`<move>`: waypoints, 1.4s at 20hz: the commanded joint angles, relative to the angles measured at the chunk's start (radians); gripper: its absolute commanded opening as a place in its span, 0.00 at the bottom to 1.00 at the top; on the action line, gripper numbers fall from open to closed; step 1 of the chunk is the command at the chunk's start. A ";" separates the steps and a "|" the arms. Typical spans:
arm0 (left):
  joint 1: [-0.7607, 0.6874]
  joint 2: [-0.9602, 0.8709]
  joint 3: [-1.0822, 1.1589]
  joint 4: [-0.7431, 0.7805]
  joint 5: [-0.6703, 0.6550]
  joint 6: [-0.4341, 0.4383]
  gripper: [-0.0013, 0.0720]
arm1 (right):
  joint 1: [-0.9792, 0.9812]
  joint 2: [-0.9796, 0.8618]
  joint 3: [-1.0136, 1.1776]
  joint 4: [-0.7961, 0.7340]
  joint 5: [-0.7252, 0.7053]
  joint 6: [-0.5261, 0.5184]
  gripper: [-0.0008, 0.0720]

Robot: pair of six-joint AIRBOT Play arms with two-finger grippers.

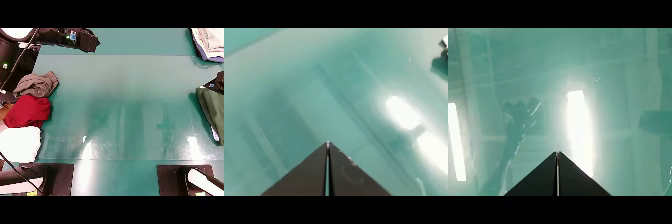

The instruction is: Fold the shirts.

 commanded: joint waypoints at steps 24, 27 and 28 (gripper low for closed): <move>0.187 -0.079 -0.085 0.708 -0.144 -0.372 0.82 | 0.001 0.000 0.000 0.002 -0.011 0.000 0.05; 0.350 -0.111 -0.241 0.705 -0.095 -0.436 0.82 | 0.001 0.000 0.000 0.002 -0.013 0.000 0.05; 0.393 -0.121 -0.295 0.699 -0.051 -0.436 0.82 | 0.001 0.000 0.000 0.002 -0.013 0.000 0.05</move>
